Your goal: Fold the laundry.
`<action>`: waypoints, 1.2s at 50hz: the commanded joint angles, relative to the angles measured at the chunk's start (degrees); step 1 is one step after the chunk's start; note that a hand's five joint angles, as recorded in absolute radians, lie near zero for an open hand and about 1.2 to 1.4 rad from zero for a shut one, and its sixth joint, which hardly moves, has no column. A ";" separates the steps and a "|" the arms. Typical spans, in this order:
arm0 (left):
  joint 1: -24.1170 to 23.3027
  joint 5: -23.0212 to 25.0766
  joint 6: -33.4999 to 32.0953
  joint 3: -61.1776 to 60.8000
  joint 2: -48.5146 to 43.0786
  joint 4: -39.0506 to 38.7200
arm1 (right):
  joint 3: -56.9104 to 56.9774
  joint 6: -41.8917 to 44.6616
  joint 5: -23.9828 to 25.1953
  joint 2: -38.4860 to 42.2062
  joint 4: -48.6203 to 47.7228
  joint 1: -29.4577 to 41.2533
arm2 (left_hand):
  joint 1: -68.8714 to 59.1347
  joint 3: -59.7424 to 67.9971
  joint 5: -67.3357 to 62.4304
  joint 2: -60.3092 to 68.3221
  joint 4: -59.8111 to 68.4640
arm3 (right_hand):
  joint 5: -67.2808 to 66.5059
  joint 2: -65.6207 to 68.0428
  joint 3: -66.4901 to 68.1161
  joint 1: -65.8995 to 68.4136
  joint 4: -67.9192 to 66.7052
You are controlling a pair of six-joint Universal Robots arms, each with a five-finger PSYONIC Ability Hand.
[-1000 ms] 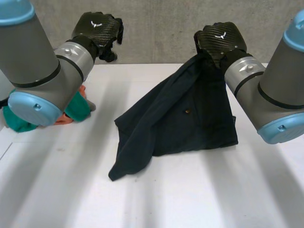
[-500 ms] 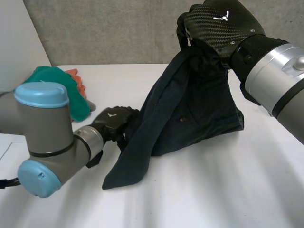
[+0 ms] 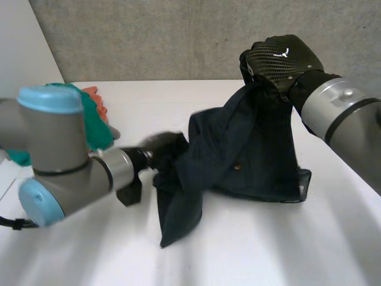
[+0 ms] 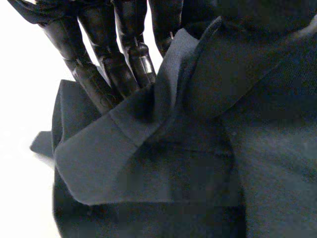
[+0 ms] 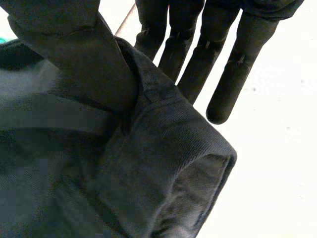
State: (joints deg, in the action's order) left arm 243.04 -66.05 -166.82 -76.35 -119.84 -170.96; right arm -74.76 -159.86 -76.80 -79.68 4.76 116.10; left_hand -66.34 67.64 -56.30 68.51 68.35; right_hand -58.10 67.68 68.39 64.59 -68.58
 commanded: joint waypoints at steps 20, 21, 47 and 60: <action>-0.73 -22.45 -16.52 37.69 2.34 -16.95 | 21.42 -2.65 -10.13 19.03 -50.65 0.88 | -13.66 12.36 -13.70 11.49 11.65 | -11.90 12.32 11.61 15.41 -11.42; -0.81 -22.54 -16.61 36.29 2.16 -17.12 | 20.63 -2.74 -10.04 19.12 -49.51 0.97 | -13.66 12.36 -13.70 11.49 11.65 | -11.90 12.32 11.61 15.41 -11.42; -0.46 -22.19 -33.13 -2.49 0.22 -7.20 | -9.00 7.19 -5.73 25.63 -21.81 -0.88 | 29.87 -31.17 29.83 -32.04 -31.88 | -11.90 12.32 11.61 15.41 -11.42; 2.43 -17.89 -33.57 -6.87 6.47 -4.47 | -13.57 6.66 -4.41 19.39 -20.05 -0.26 | 31.91 -33.20 31.87 -34.07 -33.92 | -11.90 12.32 11.61 15.41 -11.42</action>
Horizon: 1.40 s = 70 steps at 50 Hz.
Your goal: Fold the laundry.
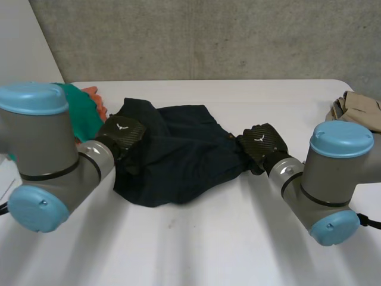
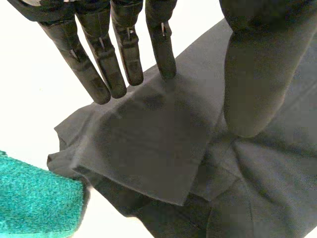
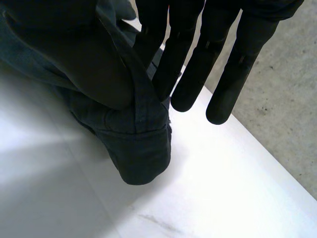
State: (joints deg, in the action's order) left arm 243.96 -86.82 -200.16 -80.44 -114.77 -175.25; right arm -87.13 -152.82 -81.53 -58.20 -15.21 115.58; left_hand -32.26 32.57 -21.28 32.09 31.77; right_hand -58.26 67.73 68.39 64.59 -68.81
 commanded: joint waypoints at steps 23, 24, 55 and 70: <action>0.46 6.14 -7.25 -1.40 -7.30 -6.68 | -1.20 -0.29 0.23 -0.95 0.18 0.26 | 8.90 -9.22 7.93 -8.74 -8.42 | -11.74 12.27 11.61 15.41 -11.19; 0.29 5.88 -7.69 -0.51 -7.92 -6.68 | -1.20 -0.29 0.24 -0.95 0.18 0.26 | 8.92 -9.24 7.95 -8.76 -8.44 | -11.74 12.27 11.61 15.41 -11.19; 1.42 10.62 3.47 14.60 26.26 17.83 | 12.85 3.23 -3.37 -22.92 20.83 -3.25 | -47.74 47.43 -48.72 47.91 48.23 | -11.74 12.27 11.61 15.41 -11.19; 4.94 10.63 0.93 24.89 7.49 25.06 | 17.08 -2.04 0.94 -19.17 21.54 -1.68 | -47.74 47.43 -48.72 47.91 48.23 | -11.74 12.27 11.61 15.41 -11.19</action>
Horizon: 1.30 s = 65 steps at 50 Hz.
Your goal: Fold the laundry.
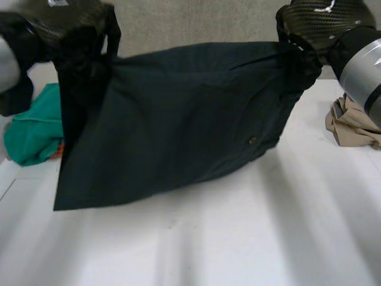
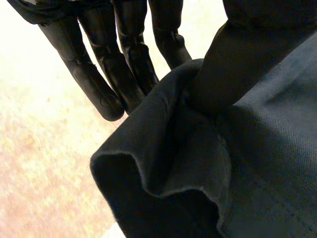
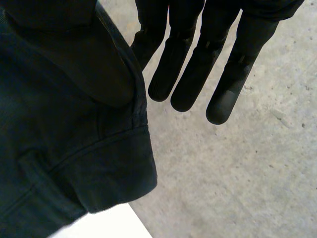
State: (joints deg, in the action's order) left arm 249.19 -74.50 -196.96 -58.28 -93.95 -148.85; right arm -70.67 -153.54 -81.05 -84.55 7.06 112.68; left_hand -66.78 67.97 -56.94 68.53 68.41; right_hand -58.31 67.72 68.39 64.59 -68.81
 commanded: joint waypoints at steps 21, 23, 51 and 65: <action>-3.19 -10.14 1.22 33.24 -22.96 -37.82 | 24.17 -8.79 -13.79 21.97 -46.26 5.36 | -13.22 12.03 -13.06 11.47 11.59 | -11.69 12.28 11.61 15.41 -11.19; -3.19 -9.97 2.54 30.09 -21.20 -40.19 | 24.26 -8.97 -13.44 21.62 -45.91 5.80 | -13.22 12.03 -13.06 11.47 11.59 | -11.69 12.28 11.61 15.41 -11.19; -4.24 -6.36 -7.12 -28.99 -23.04 -42.06 | -18.89 1.22 -0.69 26.19 -34.23 2.90 | -13.22 12.03 -13.06 11.47 11.59 | -11.69 12.28 11.61 15.41 -11.19; -3.72 -7.24 -8.27 -34.79 -16.97 -30.36 | -25.84 4.04 0.98 19.60 -19.71 0.88 | 34.19 -35.38 34.36 -35.95 -35.83 | -11.69 12.28 11.61 15.41 -11.19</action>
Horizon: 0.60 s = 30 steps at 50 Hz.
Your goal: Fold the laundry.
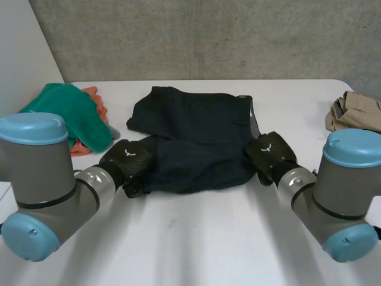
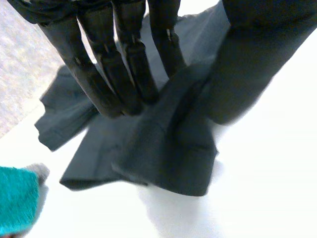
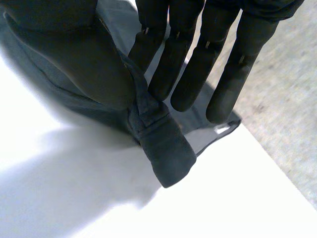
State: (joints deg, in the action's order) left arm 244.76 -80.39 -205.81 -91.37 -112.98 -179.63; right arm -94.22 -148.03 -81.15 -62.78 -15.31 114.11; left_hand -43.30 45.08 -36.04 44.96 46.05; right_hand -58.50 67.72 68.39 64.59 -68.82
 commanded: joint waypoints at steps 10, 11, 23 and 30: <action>3.26 -6.79 5.85 -4.16 4.08 -3.18 | -1.66 -2.26 0.47 0.03 0.37 -1.43 | 11.56 -13.34 14.30 -13.22 -14.31 | -11.50 12.28 11.61 15.41 -11.18; 3.53 -6.80 6.56 -4.25 4.52 -3.09 | -1.66 -2.35 0.38 0.03 0.37 -1.43 | 11.56 -13.34 14.30 -13.22 -14.31 | -11.50 12.28 11.61 15.41 -11.18; 5.11 -3.98 11.75 -4.87 3.04 0.42 | -1.66 -2.52 0.12 0.47 0.10 -0.81 | 12.06 -13.84 14.80 -13.72 -14.81 | -11.50 12.28 11.61 15.41 -11.18; 4.32 -3.46 11.57 -0.57 -3.11 -0.28 | -1.75 -2.52 -0.41 0.03 0.37 -0.38 | 17.44 -19.22 20.18 -19.11 -20.20 | -11.50 12.28 11.61 15.41 -11.18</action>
State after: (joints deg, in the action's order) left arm 249.88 -84.30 -193.95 -95.72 -110.65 -179.43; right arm -95.90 -150.56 -81.09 -62.38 -15.21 113.39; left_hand -27.83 30.44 -16.88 27.92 27.20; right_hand -58.50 67.72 68.39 64.59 -68.82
